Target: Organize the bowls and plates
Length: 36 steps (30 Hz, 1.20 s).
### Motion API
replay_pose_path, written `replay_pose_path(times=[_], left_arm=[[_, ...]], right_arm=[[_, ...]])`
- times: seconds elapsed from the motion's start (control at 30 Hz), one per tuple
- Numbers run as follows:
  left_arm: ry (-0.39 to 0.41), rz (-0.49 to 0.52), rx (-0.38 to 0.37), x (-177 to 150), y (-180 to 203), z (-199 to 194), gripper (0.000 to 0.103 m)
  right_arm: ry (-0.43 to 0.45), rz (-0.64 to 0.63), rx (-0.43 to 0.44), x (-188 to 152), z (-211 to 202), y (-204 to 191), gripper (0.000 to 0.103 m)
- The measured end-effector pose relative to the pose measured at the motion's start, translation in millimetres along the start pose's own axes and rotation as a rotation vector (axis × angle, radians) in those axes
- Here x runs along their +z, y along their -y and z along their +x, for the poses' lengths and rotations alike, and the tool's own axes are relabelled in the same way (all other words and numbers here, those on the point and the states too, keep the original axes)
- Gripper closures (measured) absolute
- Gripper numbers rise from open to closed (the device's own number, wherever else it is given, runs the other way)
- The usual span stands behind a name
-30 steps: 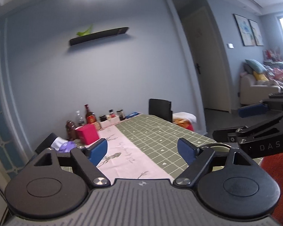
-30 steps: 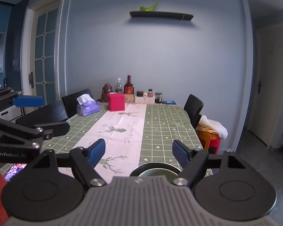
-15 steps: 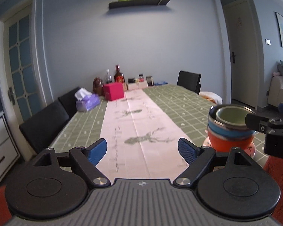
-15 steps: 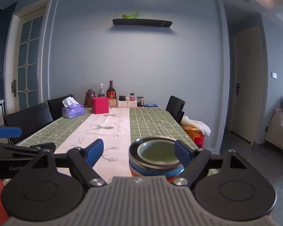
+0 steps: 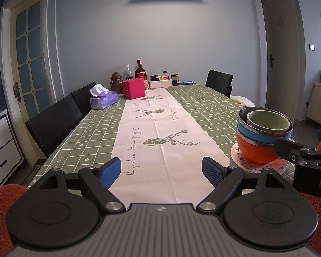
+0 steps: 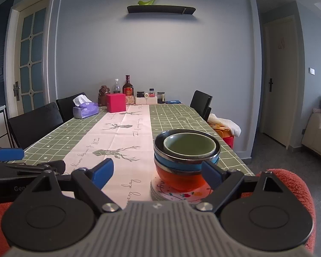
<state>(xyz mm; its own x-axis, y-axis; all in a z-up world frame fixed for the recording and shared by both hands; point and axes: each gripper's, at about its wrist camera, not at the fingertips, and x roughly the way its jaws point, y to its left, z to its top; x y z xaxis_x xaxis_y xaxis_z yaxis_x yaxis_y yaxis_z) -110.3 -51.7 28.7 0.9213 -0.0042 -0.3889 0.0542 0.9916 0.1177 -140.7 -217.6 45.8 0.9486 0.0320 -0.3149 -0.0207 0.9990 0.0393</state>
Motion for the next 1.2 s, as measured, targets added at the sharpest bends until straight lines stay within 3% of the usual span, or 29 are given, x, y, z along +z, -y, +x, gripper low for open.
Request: replay_pose_path(times=[1.2], left_arm=[[0.015,-0.015,0.014,4.6,-6.9,-8.1,0.003]], right_arm=[[0.025,0.0,0.01,2.6,-8.4,0.1,0.014]])
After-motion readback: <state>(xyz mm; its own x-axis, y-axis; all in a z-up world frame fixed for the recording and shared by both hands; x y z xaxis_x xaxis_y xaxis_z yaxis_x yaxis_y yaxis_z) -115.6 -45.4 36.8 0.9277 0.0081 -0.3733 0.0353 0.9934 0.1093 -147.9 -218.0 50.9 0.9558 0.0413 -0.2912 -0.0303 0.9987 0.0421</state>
